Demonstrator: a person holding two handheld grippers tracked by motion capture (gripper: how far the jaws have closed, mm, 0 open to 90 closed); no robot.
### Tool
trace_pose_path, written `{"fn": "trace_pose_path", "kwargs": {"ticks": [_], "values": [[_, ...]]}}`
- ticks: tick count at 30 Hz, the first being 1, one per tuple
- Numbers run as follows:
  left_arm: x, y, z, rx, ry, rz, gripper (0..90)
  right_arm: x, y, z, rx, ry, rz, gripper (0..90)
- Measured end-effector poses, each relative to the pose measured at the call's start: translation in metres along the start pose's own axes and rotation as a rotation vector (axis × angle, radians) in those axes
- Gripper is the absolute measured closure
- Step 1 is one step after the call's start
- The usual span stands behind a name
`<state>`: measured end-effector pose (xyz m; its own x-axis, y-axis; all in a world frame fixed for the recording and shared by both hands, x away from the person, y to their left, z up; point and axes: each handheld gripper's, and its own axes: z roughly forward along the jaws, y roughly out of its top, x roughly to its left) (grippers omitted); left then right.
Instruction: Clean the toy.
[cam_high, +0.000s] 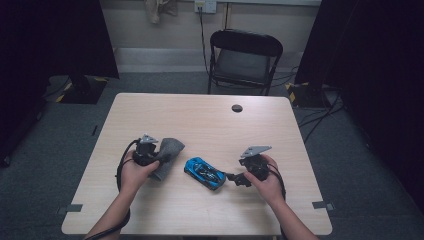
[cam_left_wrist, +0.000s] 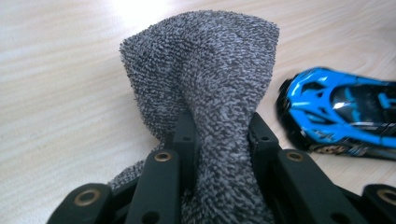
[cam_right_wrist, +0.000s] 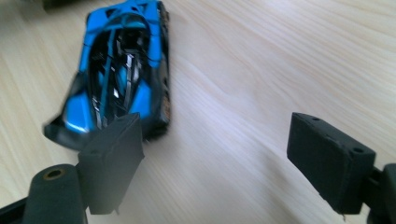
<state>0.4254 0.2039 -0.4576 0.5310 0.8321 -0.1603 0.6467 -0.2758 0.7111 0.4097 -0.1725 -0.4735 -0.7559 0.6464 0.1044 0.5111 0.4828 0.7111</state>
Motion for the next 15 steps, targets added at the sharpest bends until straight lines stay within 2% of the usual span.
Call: {"fn": "trace_pose_path", "kwargs": {"ticks": [4,15], "values": [[-0.003,0.011,-0.002,-0.006,-0.003,0.008,71.0,-0.007,-0.007,-0.009,-0.008,-0.012,0.014,18.2],[-0.022,0.038,0.004,-0.005,-0.046,0.040,71.1,-0.019,-0.029,-0.020,0.035,-0.054,0.030,18.3]]}}
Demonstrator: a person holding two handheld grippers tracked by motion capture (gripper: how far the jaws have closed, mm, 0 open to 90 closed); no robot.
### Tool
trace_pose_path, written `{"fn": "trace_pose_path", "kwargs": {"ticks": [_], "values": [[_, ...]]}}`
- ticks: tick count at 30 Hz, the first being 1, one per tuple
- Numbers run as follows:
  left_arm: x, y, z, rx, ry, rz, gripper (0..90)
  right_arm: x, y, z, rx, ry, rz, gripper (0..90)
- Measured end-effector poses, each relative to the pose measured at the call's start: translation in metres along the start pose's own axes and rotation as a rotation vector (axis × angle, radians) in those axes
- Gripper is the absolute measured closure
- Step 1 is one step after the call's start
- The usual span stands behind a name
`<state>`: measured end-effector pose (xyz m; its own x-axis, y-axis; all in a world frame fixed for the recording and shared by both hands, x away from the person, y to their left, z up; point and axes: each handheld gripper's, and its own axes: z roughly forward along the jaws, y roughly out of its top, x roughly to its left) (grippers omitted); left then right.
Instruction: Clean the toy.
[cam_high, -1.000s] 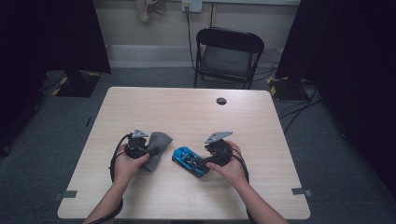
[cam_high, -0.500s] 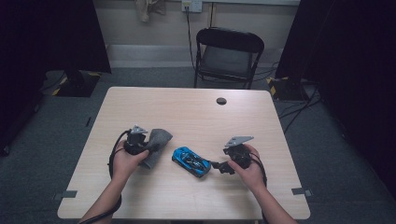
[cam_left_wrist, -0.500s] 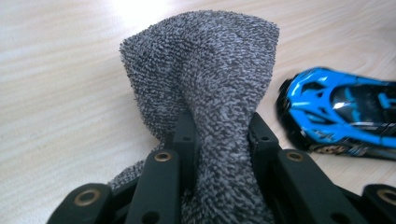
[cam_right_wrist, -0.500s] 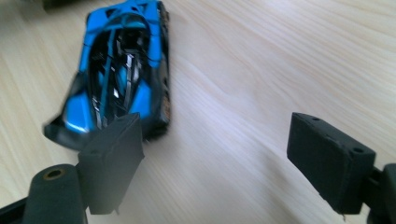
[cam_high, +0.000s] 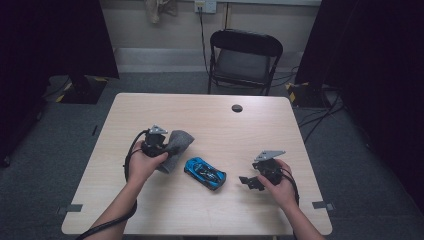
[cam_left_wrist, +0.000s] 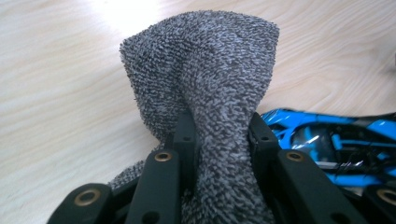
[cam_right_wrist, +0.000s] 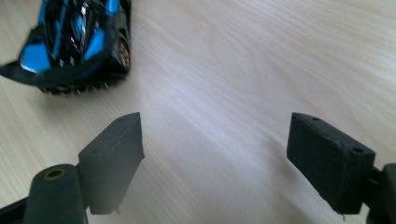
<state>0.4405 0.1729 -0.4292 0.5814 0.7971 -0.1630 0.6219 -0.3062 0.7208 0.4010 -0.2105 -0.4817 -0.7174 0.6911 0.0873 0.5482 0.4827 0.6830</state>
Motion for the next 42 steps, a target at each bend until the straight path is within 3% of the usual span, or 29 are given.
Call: {"fn": "trace_pose_path", "kwargs": {"ticks": [5,17,19,27,31,42], "values": [[-0.011,0.014,0.002,-0.002,-0.023,0.009,71.1,-0.005,-0.010,-0.006,0.009,-0.009,0.029,18.8],[-0.044,0.048,0.017,-0.004,-0.078,0.064,71.1,-0.006,-0.026,-0.012,0.008,-0.037,0.009,18.5],[-0.049,0.051,0.021,-0.003,-0.090,0.071,71.1,-0.005,-0.027,-0.012,0.009,-0.049,-0.013,18.4],[-0.073,0.061,0.041,0.005,-0.125,0.092,71.1,-0.004,-0.032,-0.013,-0.010,-0.059,-0.059,17.9],[-0.082,0.065,0.051,0.008,-0.140,0.105,71.1,-0.006,-0.040,-0.012,-0.071,-0.061,-0.055,17.4],[-0.099,0.070,0.081,0.033,-0.159,0.121,71.1,-0.006,-0.041,-0.013,-0.073,-0.062,-0.057,17.3]]}}
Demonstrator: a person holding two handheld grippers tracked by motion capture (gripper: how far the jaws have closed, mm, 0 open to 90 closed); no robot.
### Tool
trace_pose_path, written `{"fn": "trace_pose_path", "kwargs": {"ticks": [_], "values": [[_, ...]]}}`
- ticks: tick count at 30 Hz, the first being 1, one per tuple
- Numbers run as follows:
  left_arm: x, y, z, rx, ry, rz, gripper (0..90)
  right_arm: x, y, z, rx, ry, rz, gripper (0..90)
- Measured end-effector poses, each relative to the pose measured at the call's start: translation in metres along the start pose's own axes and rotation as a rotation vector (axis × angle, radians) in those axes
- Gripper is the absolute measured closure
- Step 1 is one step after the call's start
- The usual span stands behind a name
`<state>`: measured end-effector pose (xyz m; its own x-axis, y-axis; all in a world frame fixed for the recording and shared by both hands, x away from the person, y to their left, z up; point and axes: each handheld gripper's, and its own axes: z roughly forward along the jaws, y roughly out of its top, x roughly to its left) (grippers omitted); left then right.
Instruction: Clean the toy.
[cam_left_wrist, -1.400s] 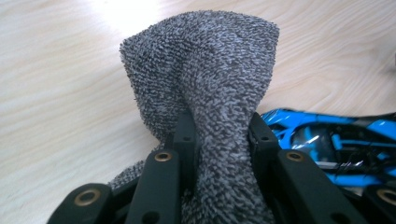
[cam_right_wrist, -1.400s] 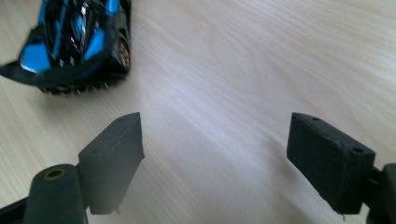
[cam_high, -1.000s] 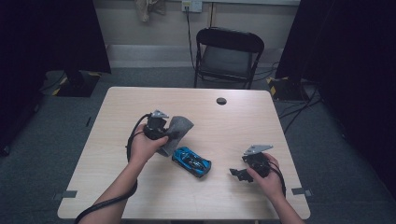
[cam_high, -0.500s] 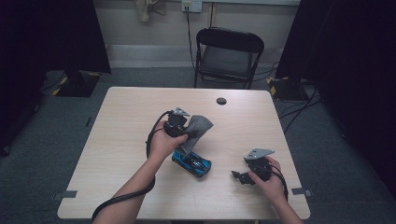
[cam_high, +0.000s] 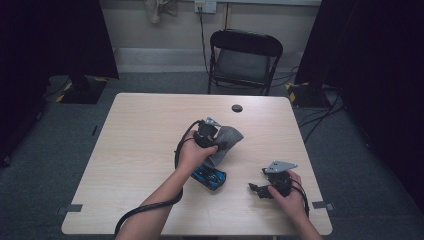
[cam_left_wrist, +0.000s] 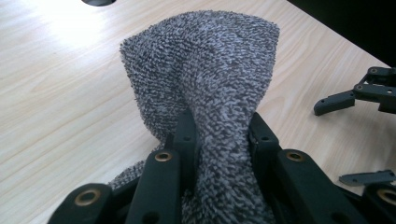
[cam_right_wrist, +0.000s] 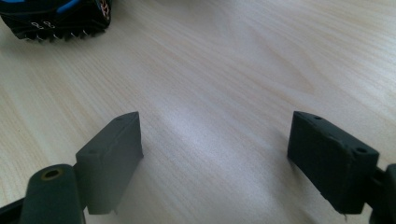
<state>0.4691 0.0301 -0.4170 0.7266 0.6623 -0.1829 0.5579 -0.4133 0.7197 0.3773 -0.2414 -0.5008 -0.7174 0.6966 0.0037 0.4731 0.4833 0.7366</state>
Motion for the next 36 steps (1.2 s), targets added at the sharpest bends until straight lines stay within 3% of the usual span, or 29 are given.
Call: {"fn": "trace_pose_path", "kwargs": {"ticks": [25,32,36], "values": [[-0.019,0.009,0.052,0.040,-0.032,0.032,70.9,0.000,0.000,0.000,0.000,0.001,-0.001,17.3],[-0.024,0.008,0.059,0.052,-0.036,0.040,70.1,0.000,0.000,0.000,-0.001,0.000,-0.001,17.3],[-0.022,0.006,0.059,0.055,-0.028,0.041,65.0,0.000,0.000,0.000,-0.001,0.000,-0.001,17.3]]}}
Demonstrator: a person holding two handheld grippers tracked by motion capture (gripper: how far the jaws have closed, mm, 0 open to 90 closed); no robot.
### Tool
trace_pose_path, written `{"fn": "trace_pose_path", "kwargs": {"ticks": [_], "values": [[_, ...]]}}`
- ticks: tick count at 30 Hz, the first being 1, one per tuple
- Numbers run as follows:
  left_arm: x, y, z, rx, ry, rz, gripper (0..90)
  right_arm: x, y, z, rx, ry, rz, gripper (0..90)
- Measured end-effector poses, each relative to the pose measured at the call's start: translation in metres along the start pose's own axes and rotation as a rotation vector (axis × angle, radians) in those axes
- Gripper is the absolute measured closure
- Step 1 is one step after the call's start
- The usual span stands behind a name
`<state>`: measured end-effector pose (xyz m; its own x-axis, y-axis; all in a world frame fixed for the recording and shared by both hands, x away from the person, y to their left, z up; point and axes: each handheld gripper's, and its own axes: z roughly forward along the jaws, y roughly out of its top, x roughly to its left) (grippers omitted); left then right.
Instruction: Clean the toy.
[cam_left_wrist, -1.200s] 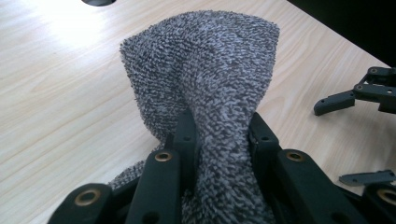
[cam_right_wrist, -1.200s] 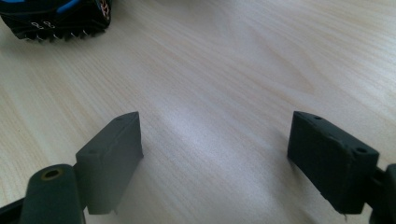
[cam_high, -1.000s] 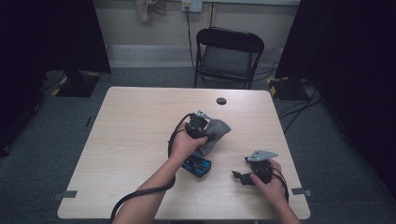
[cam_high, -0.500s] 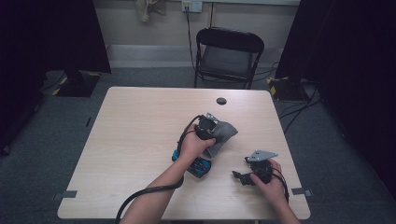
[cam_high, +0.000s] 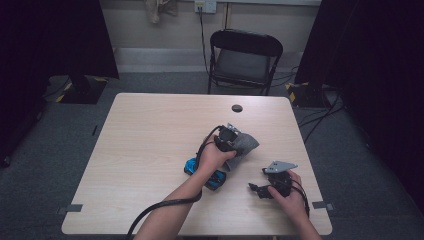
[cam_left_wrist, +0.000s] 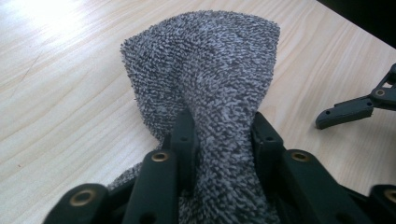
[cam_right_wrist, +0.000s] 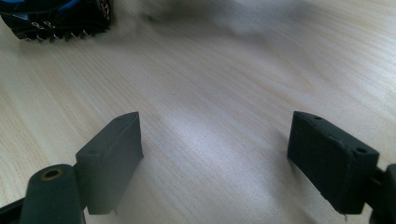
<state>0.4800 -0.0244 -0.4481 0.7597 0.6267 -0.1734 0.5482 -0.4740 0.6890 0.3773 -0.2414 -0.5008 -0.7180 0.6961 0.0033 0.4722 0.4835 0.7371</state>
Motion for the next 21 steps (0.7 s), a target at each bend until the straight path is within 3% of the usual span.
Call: {"fn": "trace_pose_path", "kwargs": {"ticks": [3,8,11,21], "values": [[0.002,-0.003,-0.001,-0.005,-0.005,-0.015,55.9,0.000,0.000,0.000,0.000,0.000,0.000,17.3],[0.005,-0.006,-0.003,-0.013,-0.009,0.006,41.5,0.000,0.000,0.000,0.001,0.001,0.001,17.3],[0.004,-0.006,-0.006,-0.022,0.002,0.037,37.4,0.000,0.000,0.000,0.000,0.000,0.000,17.3],[0.005,-0.009,-0.025,-0.047,-0.003,0.037,26.7,0.000,0.000,0.000,0.000,0.000,0.000,17.3]]}}
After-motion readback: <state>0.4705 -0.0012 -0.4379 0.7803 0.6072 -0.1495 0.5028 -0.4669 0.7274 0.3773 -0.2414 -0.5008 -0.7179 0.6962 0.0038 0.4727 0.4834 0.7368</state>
